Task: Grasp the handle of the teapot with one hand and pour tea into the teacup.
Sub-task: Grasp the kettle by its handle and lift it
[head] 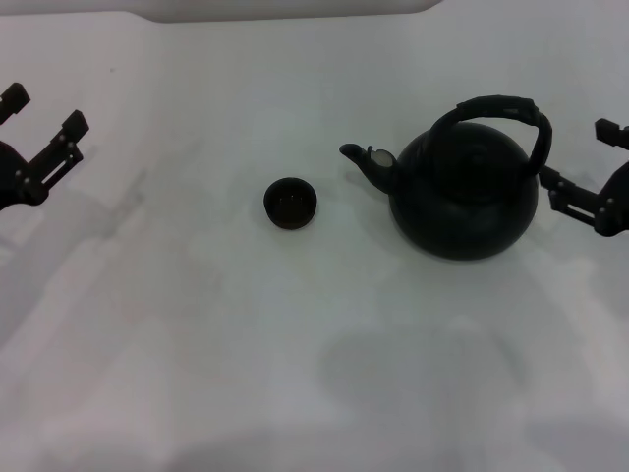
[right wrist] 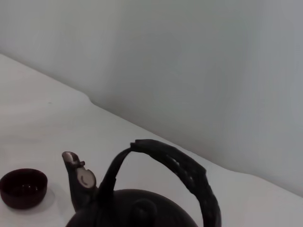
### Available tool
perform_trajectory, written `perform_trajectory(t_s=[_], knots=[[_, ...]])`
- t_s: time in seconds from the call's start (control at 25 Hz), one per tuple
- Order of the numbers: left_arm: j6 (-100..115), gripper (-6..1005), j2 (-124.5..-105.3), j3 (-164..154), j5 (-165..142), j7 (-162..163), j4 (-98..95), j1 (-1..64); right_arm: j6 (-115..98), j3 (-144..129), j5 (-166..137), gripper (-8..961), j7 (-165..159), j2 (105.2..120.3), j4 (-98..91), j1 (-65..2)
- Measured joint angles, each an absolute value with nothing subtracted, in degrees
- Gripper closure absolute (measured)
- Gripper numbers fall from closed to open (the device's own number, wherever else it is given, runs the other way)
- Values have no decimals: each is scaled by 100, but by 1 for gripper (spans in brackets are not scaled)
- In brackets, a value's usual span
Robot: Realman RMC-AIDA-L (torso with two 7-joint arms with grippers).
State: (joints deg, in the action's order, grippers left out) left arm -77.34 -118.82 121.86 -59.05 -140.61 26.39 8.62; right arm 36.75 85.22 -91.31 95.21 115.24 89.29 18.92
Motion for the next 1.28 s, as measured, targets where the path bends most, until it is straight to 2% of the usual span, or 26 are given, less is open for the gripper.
perform_trajectory(t_s=[0.32,0.76,1.28], knots=[[-7771,237,-11890,12191,-5906,-14063,2643,839,3487,8378,-9175,155,9543,11541,8909,1803],[-7793,238,-11891,12191,-5906,-14063,2676,765,3331,8159,-9175,166,9581,11532,8488,1193],[-7778,240,-11891,12195,-5906,-14062,2683,756,3179,8167,-9175,210,9580,11523,8445,1198]])
